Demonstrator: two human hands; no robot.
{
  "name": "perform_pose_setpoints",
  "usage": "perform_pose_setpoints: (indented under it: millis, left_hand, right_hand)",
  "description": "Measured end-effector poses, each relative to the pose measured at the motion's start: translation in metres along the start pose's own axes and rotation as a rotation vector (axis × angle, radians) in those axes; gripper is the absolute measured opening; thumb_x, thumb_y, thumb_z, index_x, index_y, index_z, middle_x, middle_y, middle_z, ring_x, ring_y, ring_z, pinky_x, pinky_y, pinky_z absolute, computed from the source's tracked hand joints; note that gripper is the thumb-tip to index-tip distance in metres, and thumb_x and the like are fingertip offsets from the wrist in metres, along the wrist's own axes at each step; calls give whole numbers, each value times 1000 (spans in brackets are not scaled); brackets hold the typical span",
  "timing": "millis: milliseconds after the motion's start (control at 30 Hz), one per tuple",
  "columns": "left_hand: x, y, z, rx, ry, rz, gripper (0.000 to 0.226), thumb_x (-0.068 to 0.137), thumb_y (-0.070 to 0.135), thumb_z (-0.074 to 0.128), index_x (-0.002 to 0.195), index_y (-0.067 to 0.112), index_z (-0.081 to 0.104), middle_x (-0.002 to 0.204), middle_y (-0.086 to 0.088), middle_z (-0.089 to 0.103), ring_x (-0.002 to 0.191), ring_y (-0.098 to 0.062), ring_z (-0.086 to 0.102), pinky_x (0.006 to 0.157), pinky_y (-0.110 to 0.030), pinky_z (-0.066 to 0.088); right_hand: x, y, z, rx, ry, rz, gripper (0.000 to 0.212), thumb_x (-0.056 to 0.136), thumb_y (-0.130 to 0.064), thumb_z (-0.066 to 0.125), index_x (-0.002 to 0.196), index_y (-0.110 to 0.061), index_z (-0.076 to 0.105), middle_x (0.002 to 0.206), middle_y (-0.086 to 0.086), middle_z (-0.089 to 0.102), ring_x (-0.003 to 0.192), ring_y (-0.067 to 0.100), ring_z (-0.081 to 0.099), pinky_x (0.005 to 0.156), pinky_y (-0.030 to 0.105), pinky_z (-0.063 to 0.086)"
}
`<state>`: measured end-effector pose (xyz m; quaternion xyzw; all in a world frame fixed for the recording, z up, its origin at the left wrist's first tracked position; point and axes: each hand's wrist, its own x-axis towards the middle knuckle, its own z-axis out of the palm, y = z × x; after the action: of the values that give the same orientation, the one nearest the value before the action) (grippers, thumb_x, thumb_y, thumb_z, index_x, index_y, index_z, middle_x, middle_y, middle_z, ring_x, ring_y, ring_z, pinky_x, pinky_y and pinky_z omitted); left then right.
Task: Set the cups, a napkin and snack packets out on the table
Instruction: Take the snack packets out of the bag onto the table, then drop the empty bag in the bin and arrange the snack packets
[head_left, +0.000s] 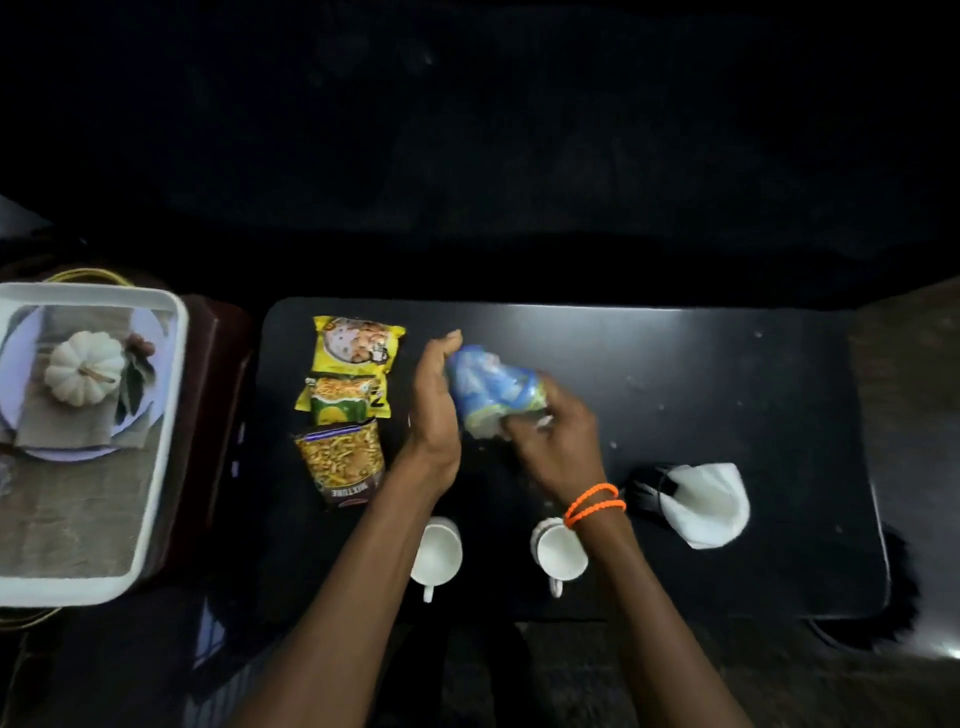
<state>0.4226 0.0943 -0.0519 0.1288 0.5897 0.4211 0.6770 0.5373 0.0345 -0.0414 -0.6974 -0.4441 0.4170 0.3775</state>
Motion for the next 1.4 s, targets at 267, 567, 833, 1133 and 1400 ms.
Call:
perform_pose_setpoints:
  millis: [267,567,833,1133,1400]
  left_hand:
    - [-18,-42,71,86,-302,-121,49,75,51,77,108,16,68,101,-23,65,90,-35,68,75,-41,60]
    - [-55,-115,192,654,-323,238,39,90,72,46,86,38,64,83,8,69,84,-20,65,88,-44,55]
    - [-143,-197,290,749,-962,-417,63,106,60,36,108,12,77,109,-14,78,97,-24,74,91,-40,56]
    - [-166,-221,338,939,-1010,11,41,104,48,53,141,31,59,133,3,71,127,-11,64,112,-39,48]
    - [-137,-178,311,835,-883,144,28,108,36,50,114,24,75,102,-3,80,98,-17,78,81,-27,59]
  right_hand:
    - [10,2,-67,365,-55,641,12,75,-24,60,77,-12,63,59,4,63,50,19,58,56,32,53]
    - [-65,36,-191,506,281,322,63,84,4,76,140,-22,59,129,6,66,98,6,72,83,30,63]
    - [-117,98,-300,-40,866,257,54,74,6,78,124,-14,74,126,1,72,115,14,67,104,29,50]
    - [-153,229,-400,-494,1160,501,66,75,4,68,138,-15,65,137,27,49,121,44,55,108,41,47]
    - [-138,281,-398,-444,802,771,80,82,-5,74,155,-17,44,162,27,31,148,47,32,120,49,34]
